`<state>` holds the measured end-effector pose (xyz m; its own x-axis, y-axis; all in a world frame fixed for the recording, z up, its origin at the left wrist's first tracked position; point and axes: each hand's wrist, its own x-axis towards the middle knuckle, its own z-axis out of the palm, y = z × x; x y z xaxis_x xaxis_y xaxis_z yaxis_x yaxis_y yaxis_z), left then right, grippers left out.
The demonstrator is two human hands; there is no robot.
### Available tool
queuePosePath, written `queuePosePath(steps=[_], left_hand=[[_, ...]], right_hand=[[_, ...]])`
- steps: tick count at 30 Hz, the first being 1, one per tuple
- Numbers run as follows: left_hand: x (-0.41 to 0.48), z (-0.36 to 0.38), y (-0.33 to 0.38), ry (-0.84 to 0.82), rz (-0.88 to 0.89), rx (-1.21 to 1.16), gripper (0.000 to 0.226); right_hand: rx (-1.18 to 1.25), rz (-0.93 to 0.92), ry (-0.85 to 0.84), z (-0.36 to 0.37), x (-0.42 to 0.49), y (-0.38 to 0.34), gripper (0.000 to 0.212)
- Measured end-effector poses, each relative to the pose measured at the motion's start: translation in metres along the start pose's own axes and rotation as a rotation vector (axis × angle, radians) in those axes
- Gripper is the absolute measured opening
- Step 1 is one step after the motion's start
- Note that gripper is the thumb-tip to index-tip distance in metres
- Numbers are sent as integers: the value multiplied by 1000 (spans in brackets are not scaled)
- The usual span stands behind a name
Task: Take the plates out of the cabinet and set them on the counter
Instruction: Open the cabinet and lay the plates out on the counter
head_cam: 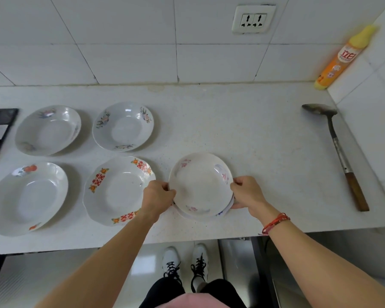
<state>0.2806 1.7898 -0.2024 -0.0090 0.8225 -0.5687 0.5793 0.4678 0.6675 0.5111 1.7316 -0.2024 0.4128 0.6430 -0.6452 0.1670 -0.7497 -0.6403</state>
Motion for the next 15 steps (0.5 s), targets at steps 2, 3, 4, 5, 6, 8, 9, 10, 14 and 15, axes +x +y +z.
queuePosePath(steps=[2, 3, 4, 5, 6, 8, 9, 10, 14, 15], left_hand=[[-1, 0, 1, 2, 15, 25, 8], [-1, -1, 2, 1, 29, 47, 8], [-1, -2, 3, 4, 47, 74, 10], [0, -4, 4, 13, 66, 102, 13], [1, -6, 6, 26, 83, 129, 14], [0, -10, 11, 56, 119, 186, 12], [1, -11, 13, 75, 136, 207, 13], [0, -12, 14, 92, 154, 219, 18], [-2, -14, 21, 113, 189, 210, 13], [-2, -15, 21, 112, 185, 206, 13]], right_hand=[[-8, -6, 0, 0, 1, 0, 28], [-12, -6, -1, -1, 2, 0, 27], [-23, -9, -6, -1, 2, 0, 27], [-41, -15, -13, -2, 4, 1, 27], [-63, -26, -15, -4, 6, 0, 28], [-115, -69, 16, -6, 7, -3, 30], [-145, -95, 47, -7, 8, -5, 33], [-172, -118, 77, -8, 10, -6, 35], [-220, -165, 135, -12, 12, -13, 33], [-231, -170, 136, -12, 13, -14, 31]])
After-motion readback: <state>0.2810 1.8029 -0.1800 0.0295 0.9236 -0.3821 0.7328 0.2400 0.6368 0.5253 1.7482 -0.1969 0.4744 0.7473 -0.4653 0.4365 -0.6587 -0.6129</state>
